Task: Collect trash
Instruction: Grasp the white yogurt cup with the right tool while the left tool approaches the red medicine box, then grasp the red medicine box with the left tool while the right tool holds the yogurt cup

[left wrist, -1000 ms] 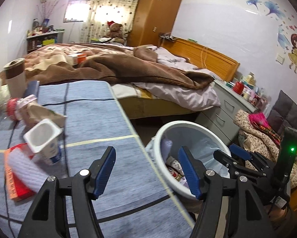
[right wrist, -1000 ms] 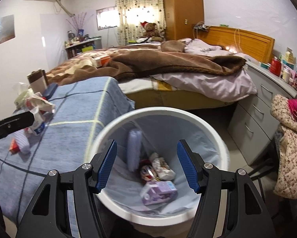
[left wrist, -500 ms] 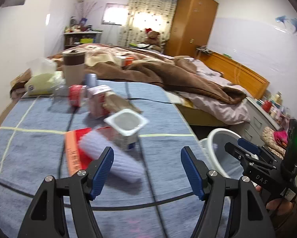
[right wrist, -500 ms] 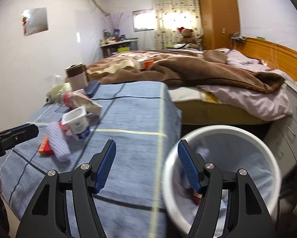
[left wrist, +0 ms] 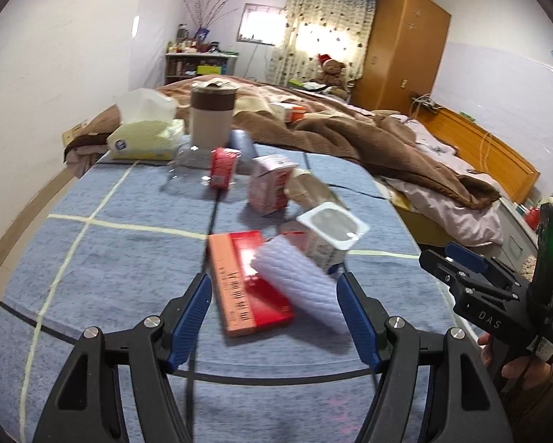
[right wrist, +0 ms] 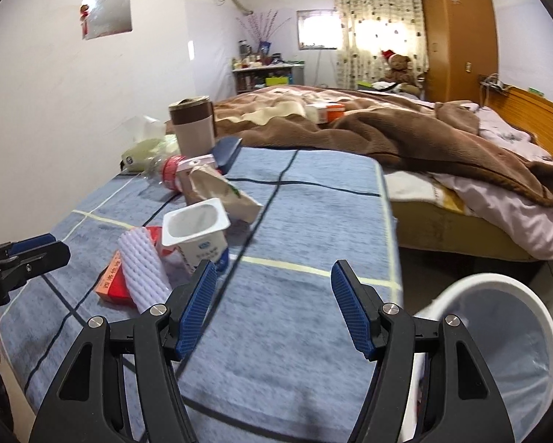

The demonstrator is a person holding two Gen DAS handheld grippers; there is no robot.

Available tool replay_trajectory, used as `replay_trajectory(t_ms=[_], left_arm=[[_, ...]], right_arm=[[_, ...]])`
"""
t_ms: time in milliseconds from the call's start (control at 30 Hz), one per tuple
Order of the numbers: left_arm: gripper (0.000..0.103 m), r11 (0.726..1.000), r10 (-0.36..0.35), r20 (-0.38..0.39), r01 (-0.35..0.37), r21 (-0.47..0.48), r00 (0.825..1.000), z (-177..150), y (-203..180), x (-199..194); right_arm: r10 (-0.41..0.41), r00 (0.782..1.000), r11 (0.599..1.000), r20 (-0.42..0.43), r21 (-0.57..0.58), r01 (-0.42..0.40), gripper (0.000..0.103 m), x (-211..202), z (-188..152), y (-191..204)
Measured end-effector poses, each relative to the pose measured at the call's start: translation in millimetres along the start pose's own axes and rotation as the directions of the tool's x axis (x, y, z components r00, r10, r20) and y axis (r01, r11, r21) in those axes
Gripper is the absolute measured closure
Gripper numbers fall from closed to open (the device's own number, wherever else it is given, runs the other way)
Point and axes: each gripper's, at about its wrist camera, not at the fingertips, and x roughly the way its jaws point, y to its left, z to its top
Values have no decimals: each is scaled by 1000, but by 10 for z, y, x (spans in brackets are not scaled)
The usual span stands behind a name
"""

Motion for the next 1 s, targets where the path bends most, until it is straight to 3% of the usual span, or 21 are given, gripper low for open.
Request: replay_trajectory(t_ms=[467,667,1000], left_arm=[[31,998,31,-101,-36,-53,994,-122,243,354],[25,998,28,-151,-35,-46,988,-122,253,554],[23,999,27,-197,-31,-19,980,-92,164,839]], right_arm=[[97,988,991,-122,-84,-108,36,479,75,241],[154,974,981,-164,-92,-171,35,625,94,309],[194,966,973,-172,-88,-211,33,765,193,325]])
